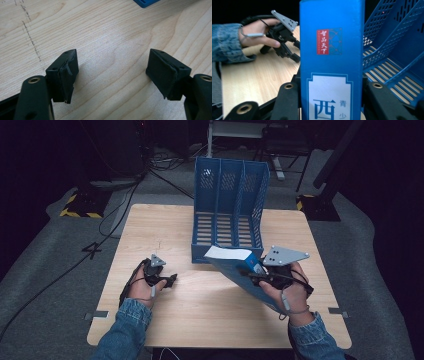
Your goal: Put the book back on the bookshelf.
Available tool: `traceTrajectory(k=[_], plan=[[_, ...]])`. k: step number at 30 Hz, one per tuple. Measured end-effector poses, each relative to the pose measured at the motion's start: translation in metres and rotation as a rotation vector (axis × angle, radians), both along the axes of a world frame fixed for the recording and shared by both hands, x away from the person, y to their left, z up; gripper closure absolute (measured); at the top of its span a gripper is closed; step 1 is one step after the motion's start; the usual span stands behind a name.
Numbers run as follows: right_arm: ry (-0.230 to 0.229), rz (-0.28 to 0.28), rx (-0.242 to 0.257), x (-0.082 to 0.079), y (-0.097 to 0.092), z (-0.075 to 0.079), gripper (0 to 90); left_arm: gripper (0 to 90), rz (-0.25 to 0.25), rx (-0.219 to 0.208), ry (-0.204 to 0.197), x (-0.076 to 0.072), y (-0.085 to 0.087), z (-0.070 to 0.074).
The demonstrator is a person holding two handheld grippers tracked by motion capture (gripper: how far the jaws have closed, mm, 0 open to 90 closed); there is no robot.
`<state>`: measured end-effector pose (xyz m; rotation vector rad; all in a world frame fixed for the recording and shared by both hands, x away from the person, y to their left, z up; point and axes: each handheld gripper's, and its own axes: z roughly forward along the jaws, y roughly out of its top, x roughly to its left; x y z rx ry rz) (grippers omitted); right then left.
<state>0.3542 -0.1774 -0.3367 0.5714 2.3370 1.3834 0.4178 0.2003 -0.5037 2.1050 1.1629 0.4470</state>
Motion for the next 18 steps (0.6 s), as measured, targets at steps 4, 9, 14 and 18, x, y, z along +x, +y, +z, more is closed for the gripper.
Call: traceTrajectory(k=[4, 9, 14, 18], plan=[[0.021, 0.018, 0.033, 0.003, -0.006, 0.005, 61.6, 24.7, -0.002, -0.002, 0.000, 0.001, 0.000, 0.000], [0.042, 0.033, 0.084, 0.006, -0.015, 0.012, 61.6, 24.5, -0.005, 0.001, 0.004, 0.002, 0.000, 0.000], [0.063, 0.066, 0.144, 0.011, -0.025, 0.016, 61.6, 24.4, -0.002, 0.003, 0.002, 0.002, 0.000, 0.000], [0.067, 0.078, 0.173, 0.014, -0.028, 0.016, 61.6, 24.4, -0.001, 0.003, 0.001, 0.002, 0.000, 0.000]])
